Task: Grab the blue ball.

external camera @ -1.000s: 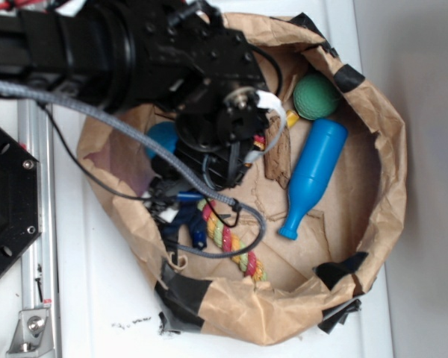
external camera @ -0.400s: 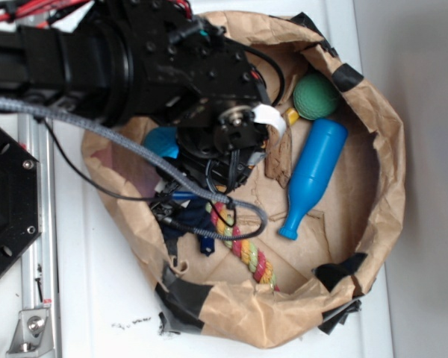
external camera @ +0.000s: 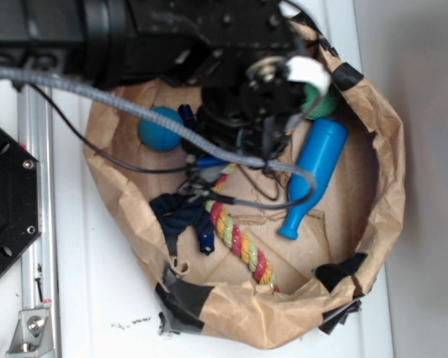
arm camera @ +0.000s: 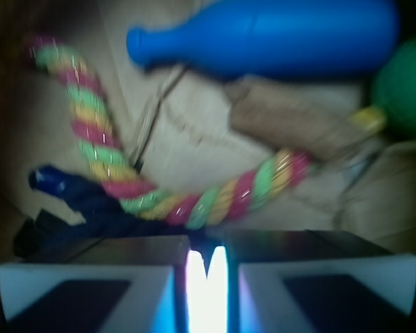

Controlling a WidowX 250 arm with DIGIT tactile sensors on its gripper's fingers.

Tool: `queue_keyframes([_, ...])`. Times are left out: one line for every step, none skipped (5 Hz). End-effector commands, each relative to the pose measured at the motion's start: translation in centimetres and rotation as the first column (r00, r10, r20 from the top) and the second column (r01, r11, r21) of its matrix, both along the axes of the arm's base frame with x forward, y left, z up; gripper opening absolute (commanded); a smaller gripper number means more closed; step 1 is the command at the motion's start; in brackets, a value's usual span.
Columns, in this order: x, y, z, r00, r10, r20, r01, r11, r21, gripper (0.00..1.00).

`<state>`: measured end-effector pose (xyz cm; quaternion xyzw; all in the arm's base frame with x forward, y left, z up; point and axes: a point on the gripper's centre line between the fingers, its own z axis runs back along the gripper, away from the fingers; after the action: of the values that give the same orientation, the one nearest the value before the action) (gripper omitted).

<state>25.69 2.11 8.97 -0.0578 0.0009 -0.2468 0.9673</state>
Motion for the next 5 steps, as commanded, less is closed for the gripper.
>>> queue_keyframes([0.3,0.4,2.6,0.998,-0.014,0.069,0.010,0.999,0.050,0.00])
queue_keyframes([-0.5,1.1,2.3,0.998,0.000,0.059,-0.004,0.998,0.070,0.00])
queue_keyframes([-1.6,2.4,0.8,0.999,0.036,0.013,-0.037,0.997,0.073,1.00])
queue_keyframes([-2.7,2.2,-1.3,0.999,0.020,-0.050,-0.016,0.997,0.077,1.00])
queue_keyframes([-3.6,1.5,-2.7,0.996,-0.009,-0.084,0.014,0.998,0.066,1.00])
